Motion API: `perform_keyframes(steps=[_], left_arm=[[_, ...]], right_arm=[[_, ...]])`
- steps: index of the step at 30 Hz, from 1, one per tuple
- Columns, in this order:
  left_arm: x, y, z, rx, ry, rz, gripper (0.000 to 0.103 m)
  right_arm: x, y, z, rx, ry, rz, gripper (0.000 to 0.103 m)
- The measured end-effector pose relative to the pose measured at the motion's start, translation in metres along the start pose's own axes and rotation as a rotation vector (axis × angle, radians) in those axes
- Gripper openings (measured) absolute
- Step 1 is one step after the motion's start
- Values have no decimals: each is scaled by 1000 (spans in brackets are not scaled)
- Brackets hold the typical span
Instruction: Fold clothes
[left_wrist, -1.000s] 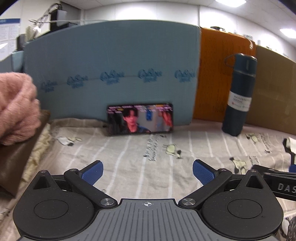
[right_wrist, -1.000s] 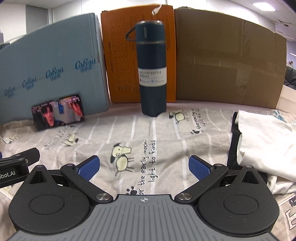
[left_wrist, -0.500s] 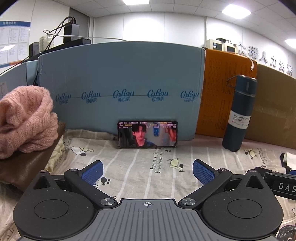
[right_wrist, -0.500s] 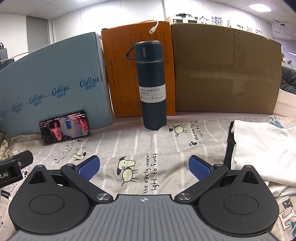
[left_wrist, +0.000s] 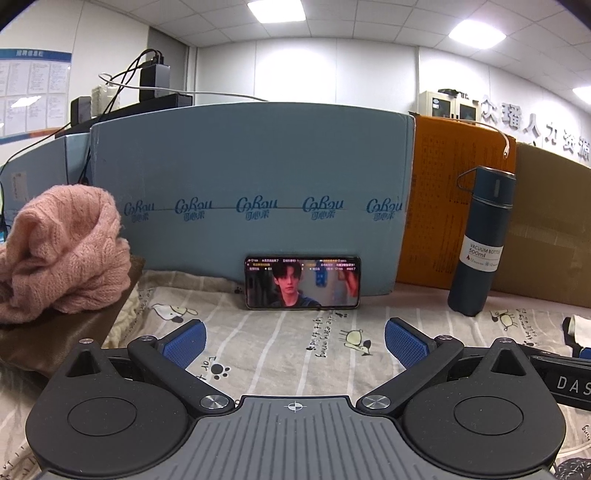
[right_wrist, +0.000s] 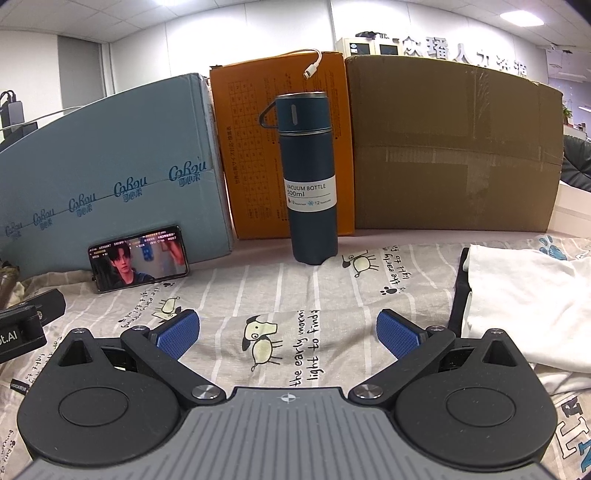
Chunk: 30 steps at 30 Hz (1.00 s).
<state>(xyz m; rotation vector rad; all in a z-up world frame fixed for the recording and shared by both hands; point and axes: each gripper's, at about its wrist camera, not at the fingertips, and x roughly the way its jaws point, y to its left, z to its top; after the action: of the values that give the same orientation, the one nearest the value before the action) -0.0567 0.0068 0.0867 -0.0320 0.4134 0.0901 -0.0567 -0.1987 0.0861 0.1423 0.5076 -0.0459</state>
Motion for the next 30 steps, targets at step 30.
perform_keyframes(steps=[30], left_arm=[[-3,1,0,-1,0,0,103]], right_arm=[[-1,0,-1,3,15,28,103]])
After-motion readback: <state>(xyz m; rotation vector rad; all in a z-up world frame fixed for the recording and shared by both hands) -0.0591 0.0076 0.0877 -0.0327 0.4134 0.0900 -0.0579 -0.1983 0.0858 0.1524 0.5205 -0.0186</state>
